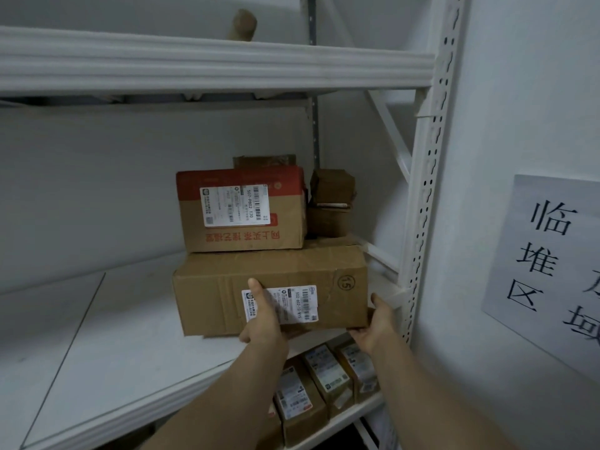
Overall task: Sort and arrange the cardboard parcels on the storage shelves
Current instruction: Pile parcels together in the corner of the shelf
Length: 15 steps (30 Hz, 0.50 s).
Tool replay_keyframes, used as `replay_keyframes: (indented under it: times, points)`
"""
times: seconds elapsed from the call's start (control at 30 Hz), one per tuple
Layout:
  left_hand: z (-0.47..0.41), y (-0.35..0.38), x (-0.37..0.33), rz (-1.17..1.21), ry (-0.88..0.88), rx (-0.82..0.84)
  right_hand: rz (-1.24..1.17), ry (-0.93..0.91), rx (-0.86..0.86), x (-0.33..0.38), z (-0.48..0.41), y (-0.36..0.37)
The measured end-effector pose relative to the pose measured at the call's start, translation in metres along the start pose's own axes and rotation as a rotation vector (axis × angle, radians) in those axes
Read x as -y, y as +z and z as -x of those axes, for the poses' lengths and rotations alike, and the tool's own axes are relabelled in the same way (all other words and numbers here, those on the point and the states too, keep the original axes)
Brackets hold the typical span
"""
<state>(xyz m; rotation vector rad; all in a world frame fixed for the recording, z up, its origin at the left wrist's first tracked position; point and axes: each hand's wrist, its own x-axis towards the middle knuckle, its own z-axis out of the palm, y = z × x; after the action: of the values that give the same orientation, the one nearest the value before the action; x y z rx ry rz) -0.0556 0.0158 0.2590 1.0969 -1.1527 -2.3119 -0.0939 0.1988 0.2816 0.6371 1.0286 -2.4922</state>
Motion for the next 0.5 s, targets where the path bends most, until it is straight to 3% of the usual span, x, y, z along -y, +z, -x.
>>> replay_keyframes:
  times: [0.23,0.5]
  points:
    - [-0.057,-0.022,-0.008,-0.095,-0.039,-0.069,0.178,-0.038,-0.031,-0.011,0.001,0.015]
    - [-0.053,-0.043,-0.051,-0.098,-0.03,-0.147,0.411,-0.029,-0.047,-0.023,0.001,0.046]
